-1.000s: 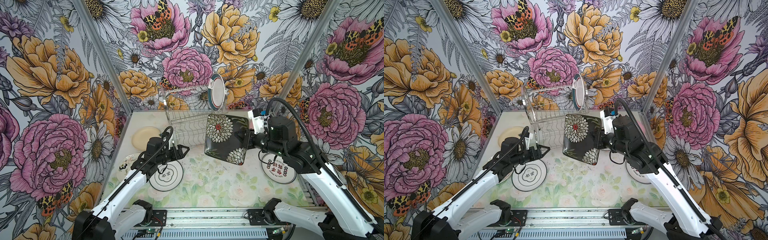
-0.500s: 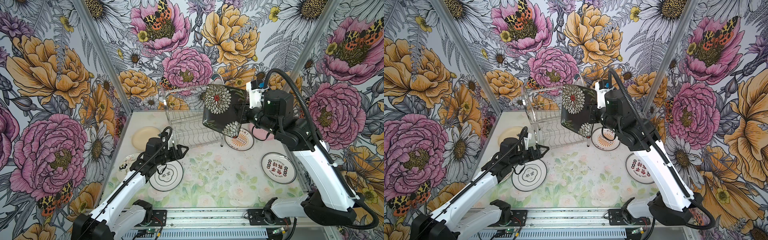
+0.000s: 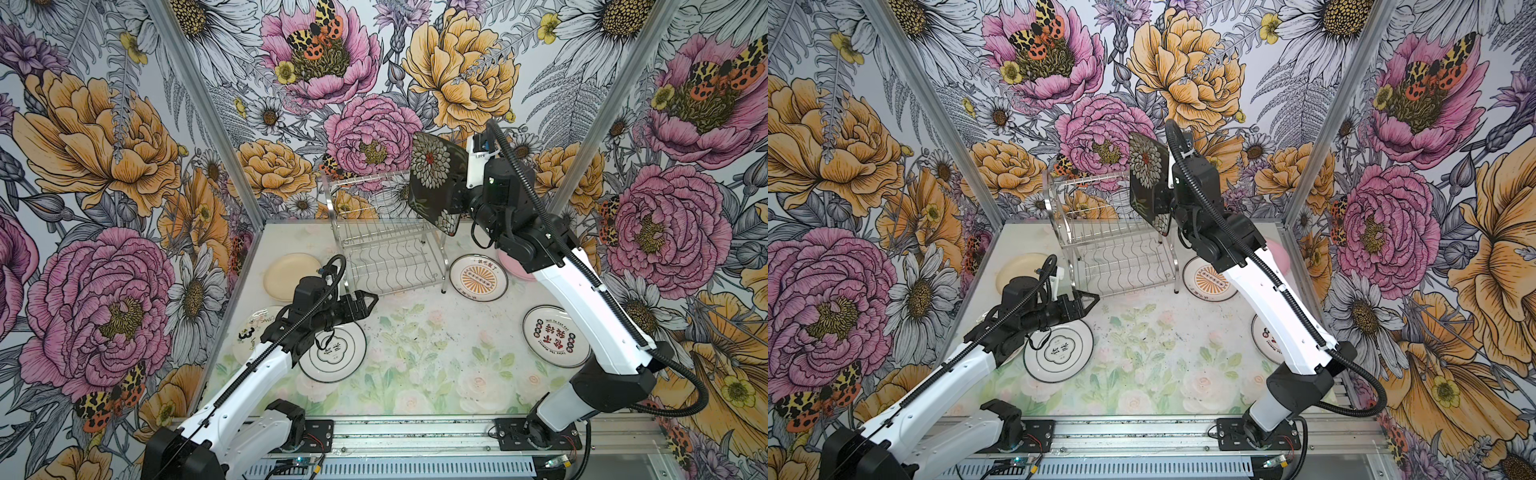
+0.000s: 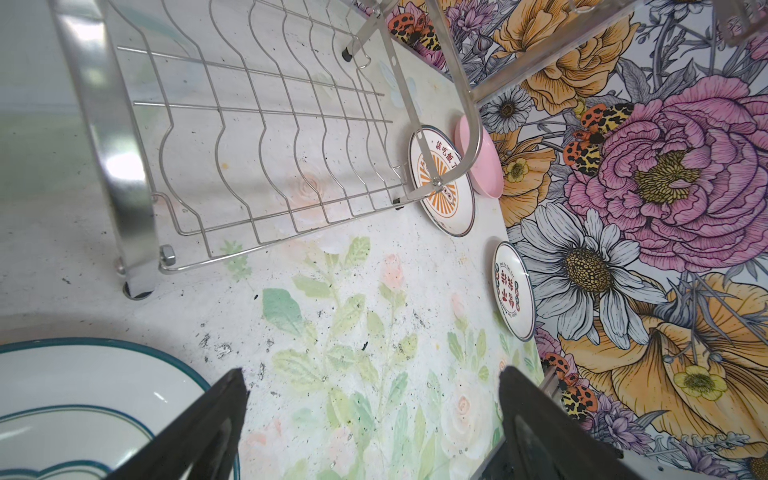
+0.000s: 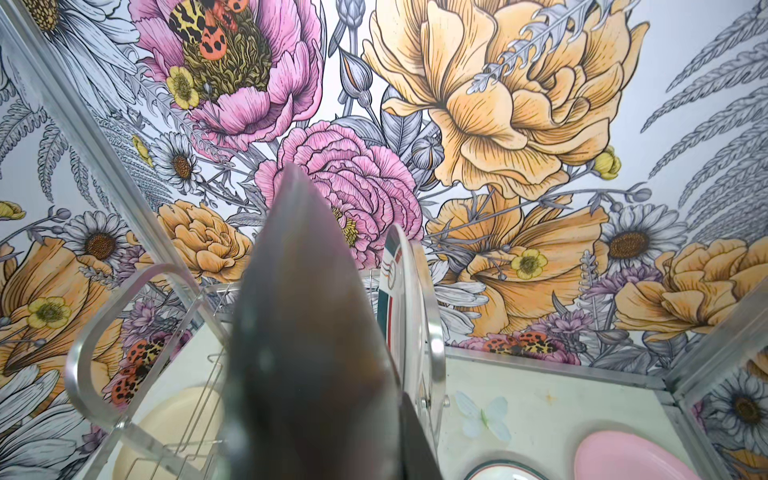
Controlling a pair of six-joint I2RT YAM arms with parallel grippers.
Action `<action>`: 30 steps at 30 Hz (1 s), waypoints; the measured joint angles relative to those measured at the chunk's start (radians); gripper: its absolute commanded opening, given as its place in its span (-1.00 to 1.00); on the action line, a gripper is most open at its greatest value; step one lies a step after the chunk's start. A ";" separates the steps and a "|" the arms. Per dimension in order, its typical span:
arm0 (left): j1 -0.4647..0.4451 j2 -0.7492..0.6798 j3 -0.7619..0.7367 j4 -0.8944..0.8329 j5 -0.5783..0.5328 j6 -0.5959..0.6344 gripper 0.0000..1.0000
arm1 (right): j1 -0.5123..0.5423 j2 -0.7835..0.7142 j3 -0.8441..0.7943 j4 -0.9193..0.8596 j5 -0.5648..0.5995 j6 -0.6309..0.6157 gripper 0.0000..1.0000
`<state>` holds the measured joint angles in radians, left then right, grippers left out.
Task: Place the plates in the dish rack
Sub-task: 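Lower the dark square plate into the rack slot beside the standing plate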
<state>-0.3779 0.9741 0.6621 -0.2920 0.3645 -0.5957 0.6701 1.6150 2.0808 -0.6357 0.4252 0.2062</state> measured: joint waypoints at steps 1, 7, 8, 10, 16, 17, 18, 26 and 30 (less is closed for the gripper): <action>-0.002 0.000 0.000 0.000 -0.003 0.000 0.90 | 0.005 0.015 0.000 0.032 0.014 -0.021 -1.00; -0.006 0.000 0.000 0.000 -0.011 -0.003 0.91 | 0.014 0.080 -0.017 0.201 0.086 -0.121 -1.00; -0.006 0.000 0.000 0.000 -0.011 -0.004 0.91 | 0.014 0.088 -0.020 0.223 0.097 -0.131 -1.00; -0.006 0.000 0.000 -0.001 -0.013 -0.007 0.91 | 0.014 0.108 -0.029 0.280 0.118 -0.154 -1.00; -0.006 0.000 0.000 -0.005 -0.018 -0.007 0.92 | 0.014 0.166 -0.031 0.371 0.166 -0.194 -1.00; -0.006 0.001 0.000 -0.005 -0.018 -0.007 0.92 | 0.014 0.175 -0.031 0.380 0.172 -0.198 -1.00; -0.006 0.001 0.000 -0.005 -0.019 -0.007 0.92 | 0.014 0.183 -0.031 0.391 0.180 -0.201 -1.00; -0.006 0.003 0.000 -0.011 -0.026 -0.007 0.92 | 0.021 0.225 -0.035 0.425 0.226 -0.227 -1.00; -0.006 0.004 0.000 -0.011 -0.028 -0.007 0.92 | 0.025 0.234 -0.045 0.455 0.245 -0.234 -1.00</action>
<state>-0.3840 0.9779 0.6621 -0.3035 0.3363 -0.6025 0.6949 1.8488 2.0361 -0.1810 0.6701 -0.0280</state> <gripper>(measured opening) 0.960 0.141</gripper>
